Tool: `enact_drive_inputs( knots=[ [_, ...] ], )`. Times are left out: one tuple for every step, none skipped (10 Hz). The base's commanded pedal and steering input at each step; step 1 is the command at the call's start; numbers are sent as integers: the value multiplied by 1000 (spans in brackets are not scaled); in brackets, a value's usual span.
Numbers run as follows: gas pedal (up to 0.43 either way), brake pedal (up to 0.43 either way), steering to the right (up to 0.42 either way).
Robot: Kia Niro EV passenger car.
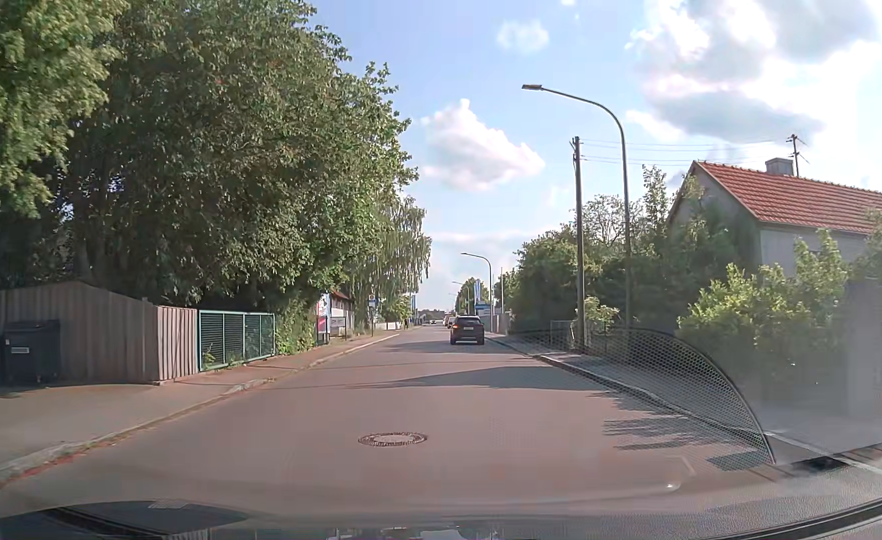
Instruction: Follow the waypoints while adhering to traffic rules and regulations
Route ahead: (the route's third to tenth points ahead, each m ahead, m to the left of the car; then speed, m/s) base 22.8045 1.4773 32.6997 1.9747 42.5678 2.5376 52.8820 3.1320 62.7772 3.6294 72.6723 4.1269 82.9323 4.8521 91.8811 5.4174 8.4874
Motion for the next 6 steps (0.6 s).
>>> enact_drive_inputs(
  knots=[
    [169, 12, 1],
    [169, 12, 4],
    [169, 18, 5],
    [169, 12, 5],
    [169, 12, 5],
    [169, 12, 5]
  ],
)
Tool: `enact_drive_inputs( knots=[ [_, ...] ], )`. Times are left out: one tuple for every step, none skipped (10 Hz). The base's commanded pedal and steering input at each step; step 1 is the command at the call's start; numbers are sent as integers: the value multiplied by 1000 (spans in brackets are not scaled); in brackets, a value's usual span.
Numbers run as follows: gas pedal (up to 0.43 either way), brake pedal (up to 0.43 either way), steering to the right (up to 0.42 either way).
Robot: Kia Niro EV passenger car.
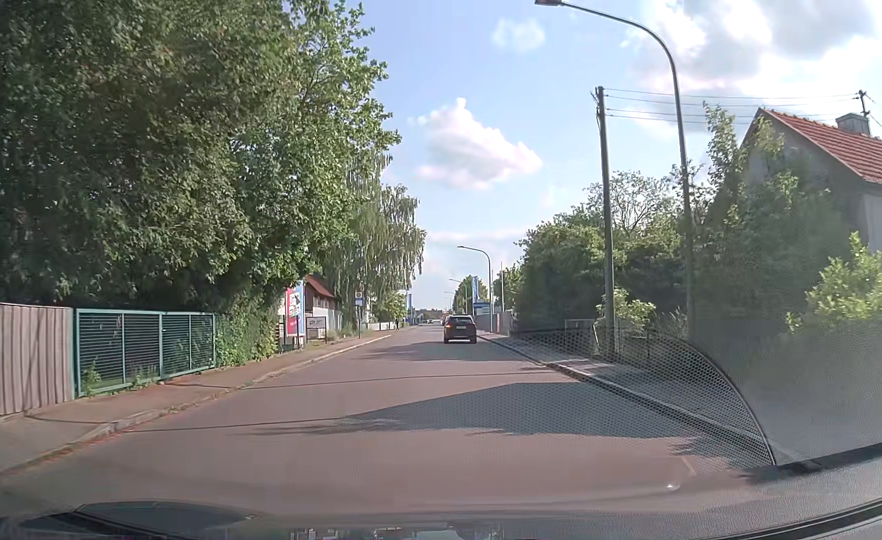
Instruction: Follow the waypoints while adhering to traffic rules and regulations
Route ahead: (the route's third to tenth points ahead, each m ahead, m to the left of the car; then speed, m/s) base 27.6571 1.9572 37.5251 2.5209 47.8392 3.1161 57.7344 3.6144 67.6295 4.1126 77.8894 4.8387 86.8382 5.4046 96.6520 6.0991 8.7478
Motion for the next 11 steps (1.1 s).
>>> enact_drive_inputs(
  knots=[
    [169, 12, 5],
    [169, 12, 6],
    [169, 12, 5],
    [169, 12, 5],
    [169, 12, 4],
    [169, 12, 0],
    [157, 12, -3],
    [157, 12, -3],
    [150, 12, -4],
    [150, 12, -8],
    [138, 12, -12]
  ],
)
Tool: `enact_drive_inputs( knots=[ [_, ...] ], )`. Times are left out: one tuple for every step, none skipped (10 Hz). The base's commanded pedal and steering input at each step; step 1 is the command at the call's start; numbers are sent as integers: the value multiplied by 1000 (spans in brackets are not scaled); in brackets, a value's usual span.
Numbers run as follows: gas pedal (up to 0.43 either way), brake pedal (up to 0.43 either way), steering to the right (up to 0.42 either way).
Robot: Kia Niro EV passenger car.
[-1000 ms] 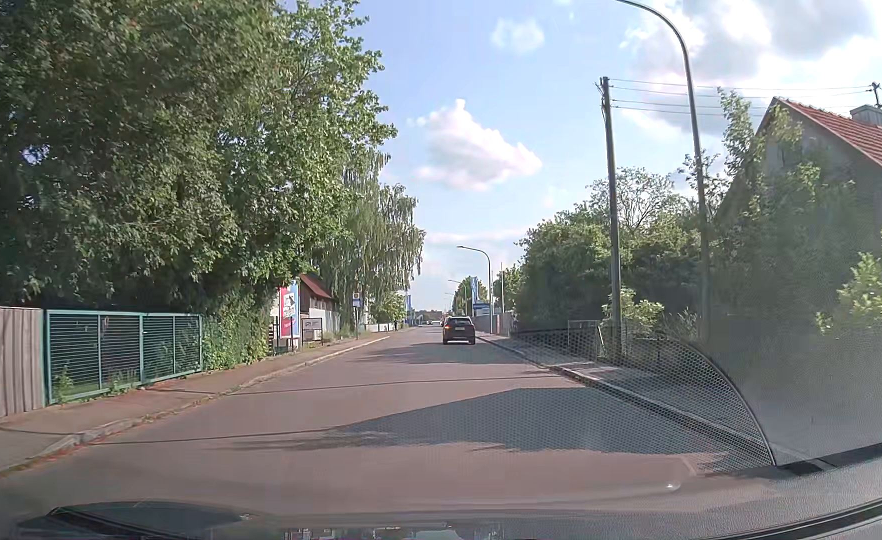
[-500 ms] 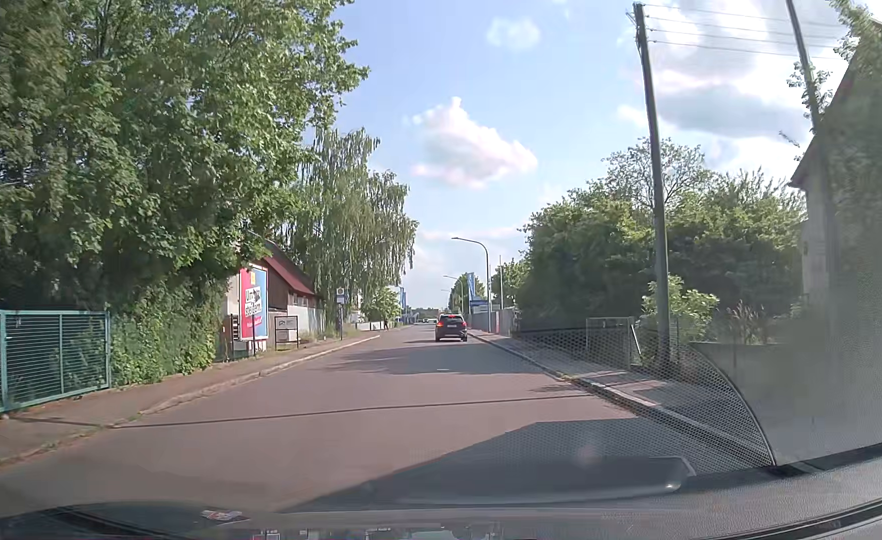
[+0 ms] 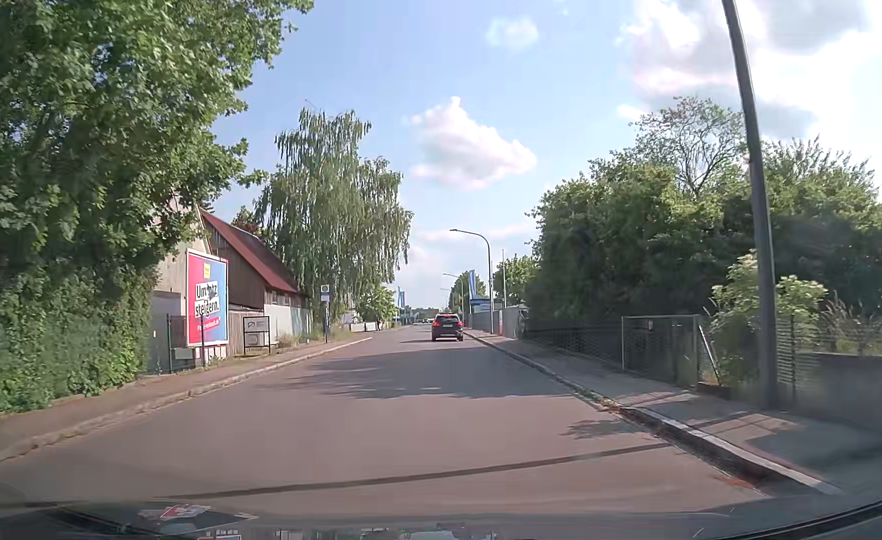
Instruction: Follow the waypoints while adhering to traffic rules and regulations
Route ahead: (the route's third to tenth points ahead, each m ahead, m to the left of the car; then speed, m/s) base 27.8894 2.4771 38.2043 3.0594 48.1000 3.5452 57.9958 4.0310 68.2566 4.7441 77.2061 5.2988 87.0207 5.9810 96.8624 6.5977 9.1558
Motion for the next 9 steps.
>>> enact_drive_inputs(
  knots=[
    [130, 12, -14],
    [130, 18, -14],
    [130, 12, -14],
    [130, 12, -14],
    [130, 12, -14],
    [130, 12, -14],
    [118, 12, -14],
    [98, 12, -14],
    [87, 12, -14]
  ],
)
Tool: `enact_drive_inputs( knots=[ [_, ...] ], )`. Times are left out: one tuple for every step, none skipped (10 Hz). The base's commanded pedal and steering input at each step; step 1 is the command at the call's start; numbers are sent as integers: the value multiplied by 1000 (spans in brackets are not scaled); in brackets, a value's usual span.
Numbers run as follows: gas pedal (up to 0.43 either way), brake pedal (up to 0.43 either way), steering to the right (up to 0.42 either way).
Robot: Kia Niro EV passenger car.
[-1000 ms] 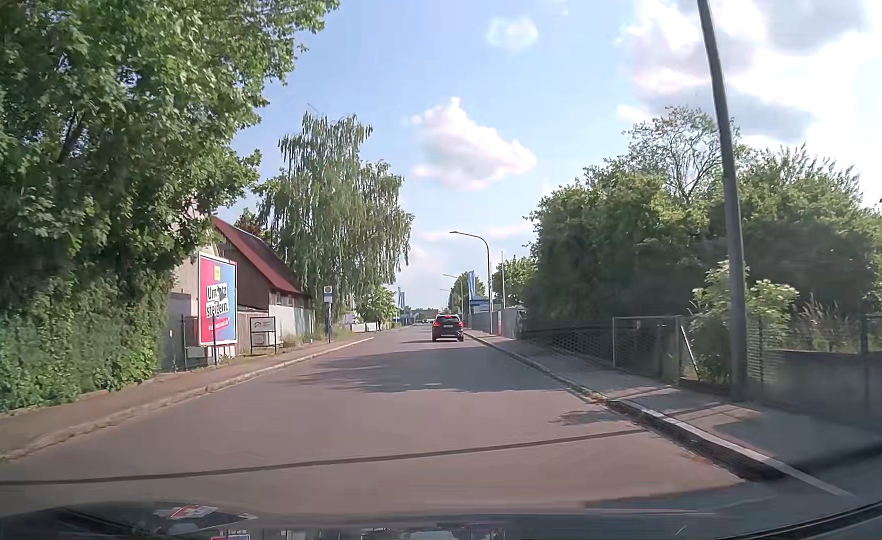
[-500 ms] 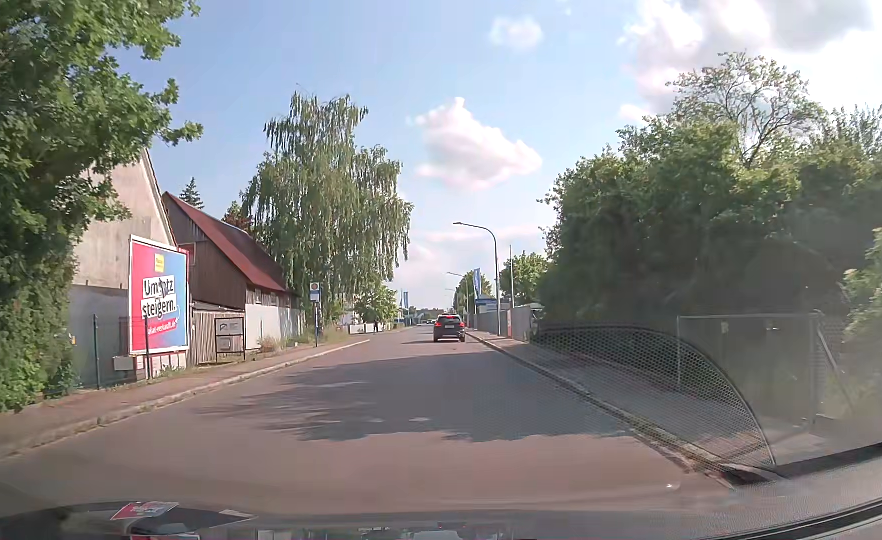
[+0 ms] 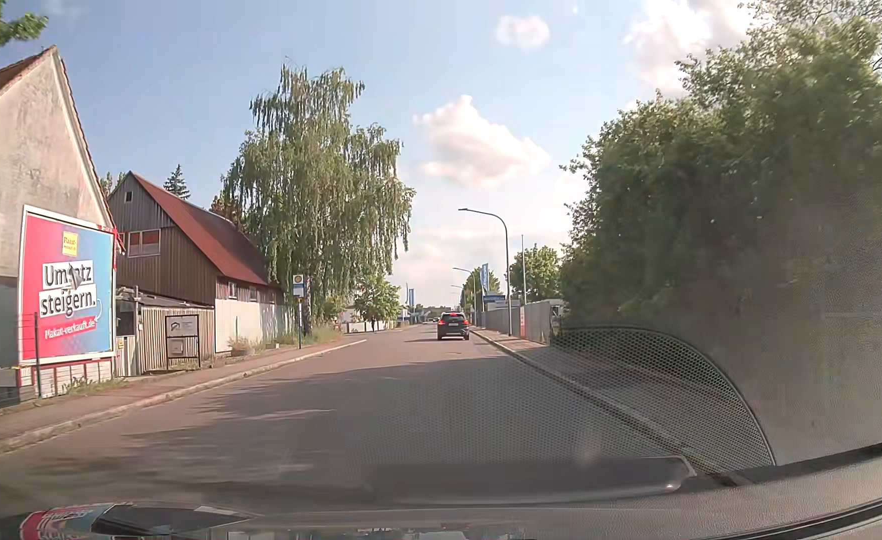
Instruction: Follow the waypoints while adhering to traffic rules and regulations
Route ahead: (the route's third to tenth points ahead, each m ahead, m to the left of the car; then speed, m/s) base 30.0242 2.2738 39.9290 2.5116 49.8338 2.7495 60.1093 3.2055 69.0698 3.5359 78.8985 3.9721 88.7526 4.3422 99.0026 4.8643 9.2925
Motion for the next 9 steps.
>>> enact_drive_inputs(
  knots=[
    [87, 12, -14],
    [79, 12, -14],
    [79, 12, -14],
    [79, 12, -15],
    [79, 12, -15],
    [79, 12, -15],
    [79, 12, -15],
    [87, 12, -12],
    [87, 12, -10]
  ],
)
